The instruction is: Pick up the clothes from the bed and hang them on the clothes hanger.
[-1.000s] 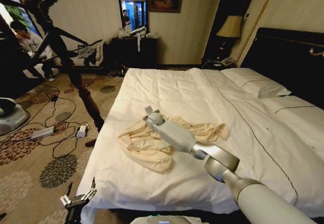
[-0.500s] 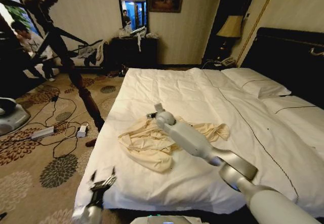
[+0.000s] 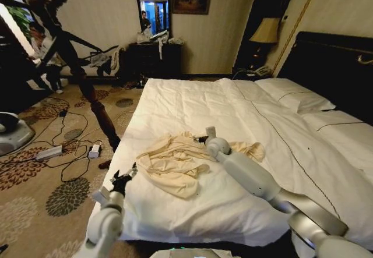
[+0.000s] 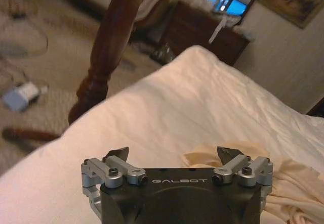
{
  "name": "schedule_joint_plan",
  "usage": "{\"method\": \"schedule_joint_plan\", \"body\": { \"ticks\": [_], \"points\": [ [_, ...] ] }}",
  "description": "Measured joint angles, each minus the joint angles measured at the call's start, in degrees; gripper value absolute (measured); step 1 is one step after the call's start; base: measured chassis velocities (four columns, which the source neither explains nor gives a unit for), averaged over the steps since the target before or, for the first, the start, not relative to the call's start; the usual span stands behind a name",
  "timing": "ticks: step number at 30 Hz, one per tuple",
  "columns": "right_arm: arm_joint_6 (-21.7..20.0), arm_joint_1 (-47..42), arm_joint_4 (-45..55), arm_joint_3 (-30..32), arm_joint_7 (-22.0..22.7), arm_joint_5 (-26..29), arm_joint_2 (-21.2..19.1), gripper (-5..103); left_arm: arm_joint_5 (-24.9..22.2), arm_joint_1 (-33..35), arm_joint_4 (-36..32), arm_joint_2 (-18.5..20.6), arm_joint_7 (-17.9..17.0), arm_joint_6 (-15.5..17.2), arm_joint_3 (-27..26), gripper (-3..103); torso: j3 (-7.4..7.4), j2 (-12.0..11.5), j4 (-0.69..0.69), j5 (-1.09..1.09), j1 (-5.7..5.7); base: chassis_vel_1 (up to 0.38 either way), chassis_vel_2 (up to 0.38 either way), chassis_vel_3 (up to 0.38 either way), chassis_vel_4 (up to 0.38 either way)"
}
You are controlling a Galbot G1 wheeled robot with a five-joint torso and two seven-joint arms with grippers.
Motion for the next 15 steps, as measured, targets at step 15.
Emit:
{"method": "schedule_joint_plan", "body": {
  "ticks": [15],
  "points": [
    [0.0,-1.2,1.7,2.2,0.8,1.6,-1.4,100,-11.0,-10.4,10.4,2.4,3.8,5.1,3.4,83,0.0,0.0,0.01,-0.01,0.0,0.0,0.0,0.0,0.0]
  ]
}}
